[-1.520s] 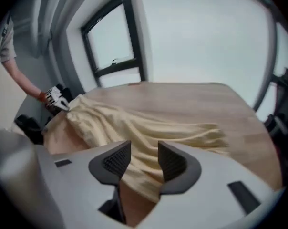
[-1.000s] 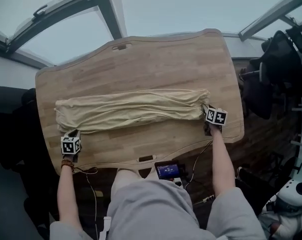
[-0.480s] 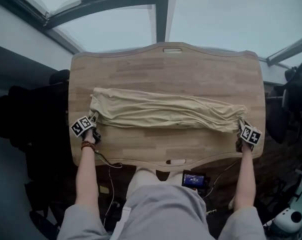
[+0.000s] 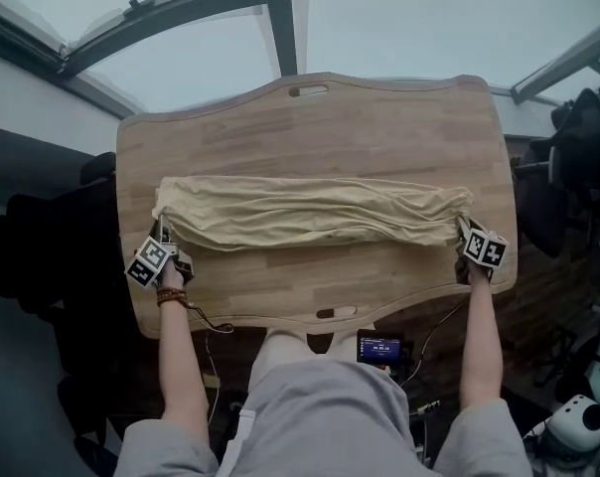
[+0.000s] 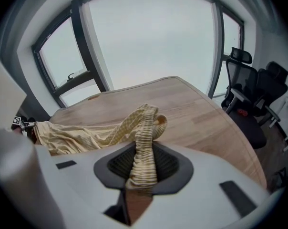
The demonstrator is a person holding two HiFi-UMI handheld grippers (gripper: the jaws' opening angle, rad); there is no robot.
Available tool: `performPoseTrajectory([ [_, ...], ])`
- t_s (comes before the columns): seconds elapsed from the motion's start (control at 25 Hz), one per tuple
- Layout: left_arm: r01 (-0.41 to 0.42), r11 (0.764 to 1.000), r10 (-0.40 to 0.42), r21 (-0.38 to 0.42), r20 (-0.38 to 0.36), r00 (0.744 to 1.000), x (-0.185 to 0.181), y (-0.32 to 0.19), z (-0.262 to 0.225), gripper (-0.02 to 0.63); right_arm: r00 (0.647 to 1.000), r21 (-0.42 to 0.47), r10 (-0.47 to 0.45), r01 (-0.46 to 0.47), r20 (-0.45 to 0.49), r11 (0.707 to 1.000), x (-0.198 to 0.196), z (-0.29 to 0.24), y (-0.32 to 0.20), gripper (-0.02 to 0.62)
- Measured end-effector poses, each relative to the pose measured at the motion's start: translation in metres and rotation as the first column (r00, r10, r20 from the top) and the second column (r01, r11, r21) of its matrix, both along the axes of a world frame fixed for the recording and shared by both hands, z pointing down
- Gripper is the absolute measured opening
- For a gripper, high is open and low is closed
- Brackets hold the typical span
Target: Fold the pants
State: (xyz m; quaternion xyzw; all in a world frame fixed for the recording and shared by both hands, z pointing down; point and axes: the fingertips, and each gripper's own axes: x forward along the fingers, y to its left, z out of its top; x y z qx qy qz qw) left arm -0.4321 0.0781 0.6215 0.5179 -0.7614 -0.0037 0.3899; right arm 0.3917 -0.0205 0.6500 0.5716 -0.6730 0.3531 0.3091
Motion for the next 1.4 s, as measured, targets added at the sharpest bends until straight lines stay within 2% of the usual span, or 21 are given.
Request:
performPoseTrajectory([
  [0.08,-0.177,0.982,0.169,0.071,0.107,0.980,0.055,-0.022,-0.053,0.029,0.999,0.029,-0.014,0.013,0.031,1.000,-0.002,-0.006,-0.001,0.082],
  [0.12,-0.282,0.956,0.267,0.080,0.162,0.950,0.092,-0.034,-0.074,0.029,0.999,0.045,-0.022,0.020,0.047,0.999,-0.002,-0.010,-0.002,0.082],
  [0.2,-0.478,0.877,0.451,0.058,0.250,0.857,0.178,-0.056,-0.100,0.029,0.995,0.074,-0.039,0.033,0.087,0.997,-0.002,-0.015,-0.003,0.081],
  [0.28,-0.650,0.760,0.619,-0.001,0.310,0.722,0.273,-0.073,-0.107,0.029,0.992,0.095,-0.056,0.045,0.114,0.994,-0.004,-0.019,-0.007,0.081],
  [0.4,-0.845,0.513,0.829,-0.154,0.344,0.441,0.424,-0.082,-0.082,0.029,0.989,0.106,-0.065,0.051,0.135,0.993,-0.002,-0.022,-0.007,0.081],
  [0.44,-0.873,0.438,0.873,-0.215,0.332,0.356,0.467,-0.081,-0.063,0.029,0.988,0.103,-0.064,0.049,0.142,0.993,0.001,-0.022,-0.007,0.081],
  [0.48,-0.883,0.377,0.905,-0.278,0.313,0.288,0.503,-0.078,-0.039,0.029,0.987,0.100,-0.064,0.049,0.148,0.994,0.003,-0.022,-0.006,0.081],
  [0.52,-0.880,0.332,0.927,-0.340,0.288,0.238,0.532,-0.074,-0.013,0.031,0.986,0.098,-0.065,0.051,0.152,0.994,0.005,-0.022,-0.007,0.081],
  [0.6,-0.853,0.276,0.954,-0.443,0.234,0.187,0.572,-0.065,0.040,0.031,0.985,0.100,-0.071,0.056,0.155,0.993,0.008,-0.024,-0.009,0.081],
  [0.68,-0.831,0.255,0.965,-0.495,0.188,0.183,0.591,-0.054,0.076,0.034,0.982,0.104,-0.078,0.061,0.171,0.993,0.008,-0.031,-0.010,0.081],
  [0.76,-0.841,0.242,0.968,-0.484,0.180,0.175,0.597,-0.043,0.083,0.049,0.974,0.111,-0.110,0.090,0.196,0.990,0.000,-0.042,-0.008,0.081],
  [0.84,-0.889,0.231,0.967,-0.395,0.194,0.165,0.597,-0.034,0.057,0.137,0.956,0.138,-0.190,0.162,0.224,0.977,-0.021,-0.066,-0.006,0.081],
  [0.88,-0.916,0.230,0.965,-0.329,0.203,0.169,0.593,-0.028,0.037,0.146,0.939,0.164,-0.247,0.212,0.239,0.963,-0.040,-0.084,-0.005,0.080],
  [0.96,-0.949,0.244,0.956,-0.200,0.216,0.200,0.571,-0.016,-0.003,0.152,0.884,0.229,-0.375,0.318,0.280,0.920,-0.098,-0.127,-0.003,0.080],
  [1.0,-0.952,0.266,0.948,-0.150,0.218,0.231,0.551,-0.010,-0.019,0.152,0.848,0.258,-0.437,0.369,0.299,0.893,-0.136,-0.147,-0.002,0.080],
  [1.04,-0.946,0.303,0.937,-0.114,0.214,0.274,0.527,-0.004,-0.031,0.152,0.813,0.279,-0.494,0.419,0.309,0.864,-0.178,-0.161,0.000,0.078],
  [1.08,-0.931,0.354,0.921,-0.091,0.207,0.330,0.500,0.000,-0.038,0.150,0.780,0.289,-0.543,0.467,0.310,0.836,-0.220,-0.169,0.002,0.079],
  [1.16,-0.874,0.480,0.867,-0.075,0.188,0.461,0.439,0.009,-0.041,0.150,0.732,0.268,-0.613,0.552,0.296,0.789,-0.304,-0.160,0.007,0.080],
  [1.24,-0.799,0.595,0.799,-0.086,0.168,0.577,0.379,0.024,-0.032,0.149,0.718,0.197,-0.645,0.614,0.262,0.764,-0.378,-0.118,0.017,0.080],
  [1.32,-0.740,0.665,0.745,-0.101,0.155,0.649,0.328,0.043,-0.021,0.144,0.720,0.116,-0.667,0.658,0.194,0.744,-0.438,-0.060,0.028,0.080],
  [1.4,-0.707,0.699,0.714,-0.105,0.140,0.686,0.290,0.061,-0.013,0.143,0.705,0.030,-0.703,0.703,0.097,0.710,-0.481,0.000,0.042,0.084],
])
